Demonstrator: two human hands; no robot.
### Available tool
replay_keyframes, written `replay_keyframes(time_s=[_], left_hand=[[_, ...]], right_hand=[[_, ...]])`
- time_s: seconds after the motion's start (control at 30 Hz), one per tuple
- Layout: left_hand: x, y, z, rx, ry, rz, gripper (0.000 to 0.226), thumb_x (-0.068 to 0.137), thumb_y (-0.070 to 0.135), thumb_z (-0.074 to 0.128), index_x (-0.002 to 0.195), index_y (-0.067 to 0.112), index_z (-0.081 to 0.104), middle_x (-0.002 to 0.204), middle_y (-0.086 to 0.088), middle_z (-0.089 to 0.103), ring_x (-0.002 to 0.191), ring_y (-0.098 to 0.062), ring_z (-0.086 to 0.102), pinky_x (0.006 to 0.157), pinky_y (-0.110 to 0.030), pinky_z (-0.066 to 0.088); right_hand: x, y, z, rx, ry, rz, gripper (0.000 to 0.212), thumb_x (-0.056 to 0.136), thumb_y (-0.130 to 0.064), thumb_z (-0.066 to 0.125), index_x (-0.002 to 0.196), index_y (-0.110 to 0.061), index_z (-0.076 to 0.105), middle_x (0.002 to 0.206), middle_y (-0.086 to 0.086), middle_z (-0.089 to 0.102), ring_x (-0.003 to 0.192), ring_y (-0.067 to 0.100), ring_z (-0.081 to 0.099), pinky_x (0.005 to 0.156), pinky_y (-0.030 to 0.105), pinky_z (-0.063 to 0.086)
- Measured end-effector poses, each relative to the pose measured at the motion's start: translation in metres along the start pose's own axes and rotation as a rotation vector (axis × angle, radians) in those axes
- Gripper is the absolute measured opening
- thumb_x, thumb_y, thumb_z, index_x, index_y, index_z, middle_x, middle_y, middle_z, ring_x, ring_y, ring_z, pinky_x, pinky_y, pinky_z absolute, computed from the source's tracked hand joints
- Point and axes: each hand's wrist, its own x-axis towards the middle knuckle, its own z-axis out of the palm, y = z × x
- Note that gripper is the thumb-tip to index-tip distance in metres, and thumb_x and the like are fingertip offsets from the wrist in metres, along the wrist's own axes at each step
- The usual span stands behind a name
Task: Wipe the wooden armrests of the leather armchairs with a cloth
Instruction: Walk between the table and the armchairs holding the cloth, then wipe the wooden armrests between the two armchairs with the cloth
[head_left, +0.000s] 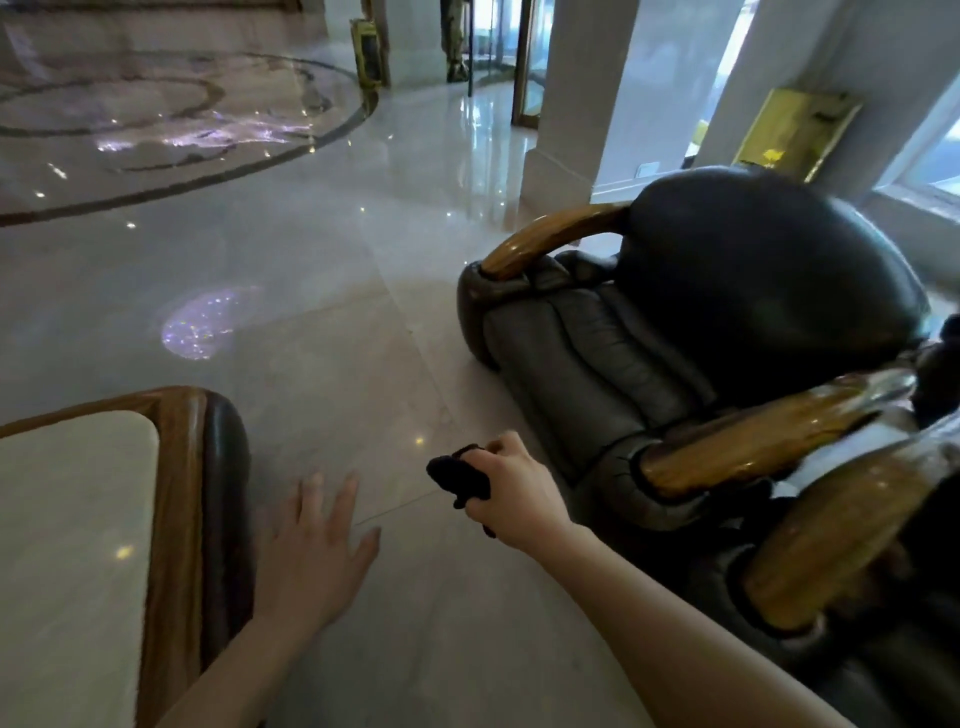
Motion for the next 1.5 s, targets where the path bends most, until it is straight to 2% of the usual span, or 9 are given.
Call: replay_keyframes(time_s=[0.07,0.23,0.5,0.77,0.9,1.03,1.2,1.37,1.5], left_hand=[[0.015,0.029,0.002,-0.012,0.029,0.058,0.068,0.092,0.06,0.035,0.15,0.026,0.028,0.155,-0.018,0.032,0.144,-0.039,0.025,0.107,-0.062,0.032],[0.053,0.097,0.008,-0.052,-0.004,0.18,0.073,0.091,0.065,0.028,0.154,0.034,0.007,0.163,-0.01,0.011,0.151,-0.032,0.005,0.114,-0.061,0.022],[0.114,0.182,0.005,-0.108,-0.003,0.43,0.072,0.093,0.061,0.037,0.155,0.037,0.011,0.165,-0.009,0.012,0.151,-0.031,0.009,0.113,-0.061,0.022],[0.185,0.235,0.016,-0.104,-0.053,0.686,0.08,0.083,0.069,0.02,0.155,0.035,0.014,0.164,-0.01,0.016,0.151,-0.032,0.011,0.112,-0.061,0.025],[0.215,0.261,0.024,-0.088,-0.088,0.793,0.074,0.091,0.063,0.037,0.155,0.038,0.007,0.166,-0.006,0.009,0.152,-0.027,0.003,0.116,-0.061,0.019],[0.231,0.294,0.024,-0.088,-0.105,0.867,0.073,0.09,0.062,0.033,0.155,0.037,0.014,0.165,-0.008,0.014,0.152,-0.028,0.007,0.114,-0.063,0.021],[0.241,0.343,0.031,-0.077,-0.132,0.947,0.073,0.09,0.058,0.049,0.154,0.033,0.023,0.162,-0.01,0.022,0.151,-0.031,0.013,0.112,-0.067,0.023],[0.246,0.4,0.042,-0.033,-0.107,0.995,0.075,0.085,0.067,0.027,0.152,0.033,0.024,0.159,-0.012,0.029,0.149,-0.034,0.021,0.107,-0.068,0.03],[0.249,0.441,0.05,0.013,-0.089,1.01,0.077,0.084,0.068,0.022,0.153,0.033,0.021,0.159,-0.012,0.028,0.149,-0.033,0.02,0.108,-0.067,0.031]], right_hand=[[-0.01,0.027,-0.015,0.02,0.02,0.058,0.044,0.084,-0.028,0.07,0.126,-0.032,0.059,0.124,0.0,0.047,0.093,0.029,0.062,0.075,0.044,0.058],[-0.032,0.087,-0.044,0.012,0.084,0.205,0.044,0.082,-0.029,0.069,0.125,-0.033,0.059,0.12,-0.001,0.054,0.105,0.026,0.059,0.085,0.04,0.053],[-0.05,0.147,-0.066,0.098,0.209,0.454,0.047,0.084,-0.031,0.07,0.128,-0.038,0.057,0.122,-0.004,0.052,0.11,0.023,0.056,0.09,0.04,0.052],[-0.04,0.176,-0.069,0.153,0.349,0.682,0.05,0.087,-0.03,0.07,0.133,-0.038,0.054,0.128,-0.005,0.051,0.114,0.021,0.056,0.092,0.038,0.055],[-0.035,0.188,-0.073,0.141,0.459,0.776,0.049,0.086,-0.03,0.071,0.131,-0.04,0.054,0.125,-0.005,0.053,0.109,0.02,0.058,0.09,0.034,0.055],[-0.037,0.207,-0.082,0.146,0.509,0.83,0.049,0.086,-0.029,0.072,0.131,-0.039,0.054,0.126,-0.006,0.053,0.111,0.018,0.059,0.09,0.031,0.055],[-0.044,0.245,-0.098,0.165,0.563,0.879,0.051,0.086,-0.029,0.073,0.132,-0.039,0.053,0.126,-0.008,0.052,0.112,0.016,0.058,0.091,0.032,0.055],[-0.059,0.298,-0.113,0.19,0.588,0.901,0.051,0.088,-0.029,0.071,0.135,-0.037,0.052,0.126,-0.009,0.05,0.112,0.014,0.057,0.086,0.028,0.056],[-0.07,0.339,-0.123,0.22,0.589,0.91,0.052,0.088,-0.029,0.072,0.136,-0.037,0.052,0.126,-0.01,0.05,0.111,0.012,0.057,0.082,0.023,0.056]])
